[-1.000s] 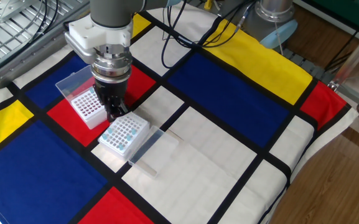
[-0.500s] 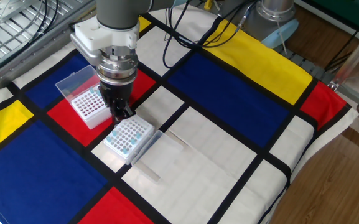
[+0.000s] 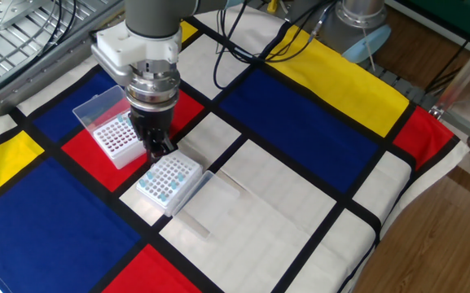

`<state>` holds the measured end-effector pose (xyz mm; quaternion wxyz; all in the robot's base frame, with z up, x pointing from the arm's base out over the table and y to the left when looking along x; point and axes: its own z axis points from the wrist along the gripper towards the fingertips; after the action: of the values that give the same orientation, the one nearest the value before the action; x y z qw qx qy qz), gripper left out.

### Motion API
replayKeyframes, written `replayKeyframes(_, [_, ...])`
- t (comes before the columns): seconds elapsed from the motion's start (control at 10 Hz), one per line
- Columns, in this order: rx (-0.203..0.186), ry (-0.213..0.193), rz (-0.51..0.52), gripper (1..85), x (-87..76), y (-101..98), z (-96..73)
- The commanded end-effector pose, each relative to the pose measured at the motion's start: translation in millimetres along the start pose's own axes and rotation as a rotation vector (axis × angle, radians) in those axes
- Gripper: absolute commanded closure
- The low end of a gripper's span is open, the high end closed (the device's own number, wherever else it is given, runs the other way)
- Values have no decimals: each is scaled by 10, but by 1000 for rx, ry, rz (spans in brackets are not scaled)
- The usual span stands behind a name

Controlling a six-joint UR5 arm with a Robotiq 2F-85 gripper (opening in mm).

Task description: Transfer all medium pipette tips from one holder to another

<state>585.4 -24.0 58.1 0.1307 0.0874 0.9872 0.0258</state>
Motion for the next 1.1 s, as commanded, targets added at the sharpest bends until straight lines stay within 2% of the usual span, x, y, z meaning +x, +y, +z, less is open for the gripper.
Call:
replayKeyframes(0.0, [1, 19, -17, 847, -9, -129, -68])
replayKeyframes(0.2, [16, 43, 11, 847, 14, -93, -213])
replayKeyframes(0.4, [-12, 57, 14, 780, 22, 39, -274])
replayKeyframes(0.6, [-17, 64, 26, 743, -3, 163, -342])
replayKeyframes(0.8, [-23, 70, 36, 717, -23, 301, -370])
replayKeyframes(1.0, [-21, 72, 28, 670, -26, 346, -361])
